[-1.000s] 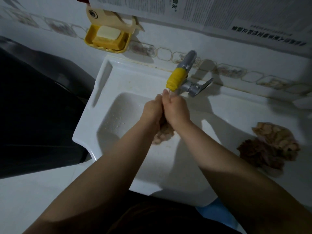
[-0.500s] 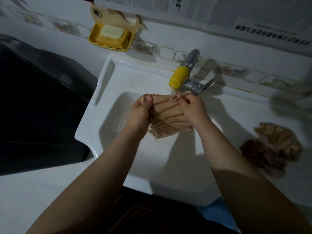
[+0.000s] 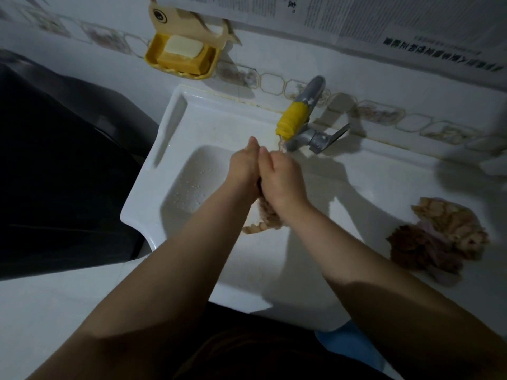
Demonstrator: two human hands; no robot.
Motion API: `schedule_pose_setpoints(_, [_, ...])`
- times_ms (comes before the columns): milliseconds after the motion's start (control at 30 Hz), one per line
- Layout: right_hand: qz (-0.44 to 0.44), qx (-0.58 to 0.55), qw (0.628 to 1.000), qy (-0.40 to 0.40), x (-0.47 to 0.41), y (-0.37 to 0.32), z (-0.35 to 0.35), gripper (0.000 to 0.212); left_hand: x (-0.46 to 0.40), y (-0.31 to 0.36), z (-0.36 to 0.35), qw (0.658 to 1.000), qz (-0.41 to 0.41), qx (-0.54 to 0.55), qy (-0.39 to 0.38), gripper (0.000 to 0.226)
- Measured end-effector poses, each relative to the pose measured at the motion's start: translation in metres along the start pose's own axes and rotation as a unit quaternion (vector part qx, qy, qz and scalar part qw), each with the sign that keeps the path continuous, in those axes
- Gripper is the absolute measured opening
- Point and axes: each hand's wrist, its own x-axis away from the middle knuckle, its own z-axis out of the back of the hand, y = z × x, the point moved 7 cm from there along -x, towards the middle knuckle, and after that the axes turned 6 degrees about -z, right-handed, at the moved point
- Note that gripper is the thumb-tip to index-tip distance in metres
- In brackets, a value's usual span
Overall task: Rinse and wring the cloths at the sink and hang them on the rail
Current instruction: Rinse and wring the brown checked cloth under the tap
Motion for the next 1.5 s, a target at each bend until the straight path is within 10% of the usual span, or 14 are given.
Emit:
schedule_pose_setpoints(400, [-0.032,0.01,0.999,-0.013,-0.022,0.011,0.02,0.034,0.02,-0.021,-0.021,0.974,0.115,0.08,-0.179,0.056])
schedule_pose_setpoints(633, [-0.12,-0.173,0.964,-0.159,-0.026,0.023,0.019,0.046,0.001,0.007,0.006,0.943,-0.078,-0.194,-0.26,0.03])
schedule_pose_setpoints(900, [-0.187,-0.219,0.899,-0.33,0.006,0.07,-0.039,0.067,-0.003,0.043,-0.007,0.967,-0.043,0.023,-0.251,0.032])
schedule_pose_setpoints(1033, [-0.179,-0.221,0.927,-0.243,-0.004,0.089,-0.028,0.052,-0.025,0.044,0.016,0.98,-0.046,0.064,-0.184,0.037])
schedule_pose_setpoints(1200, [-0.129,-0.258,0.952,-0.103,-0.003,0.069,0.008,0.031,-0.055,0.014,0.063,0.962,-0.088,-0.247,0.07,0.038])
schedule_pose_setpoints(1500, [-0.132,-0.042,0.99,-0.023,-0.022,0.043,0.002,0.045,-0.019,-0.03,-0.012,0.996,0.066,-0.061,-0.014,0.023])
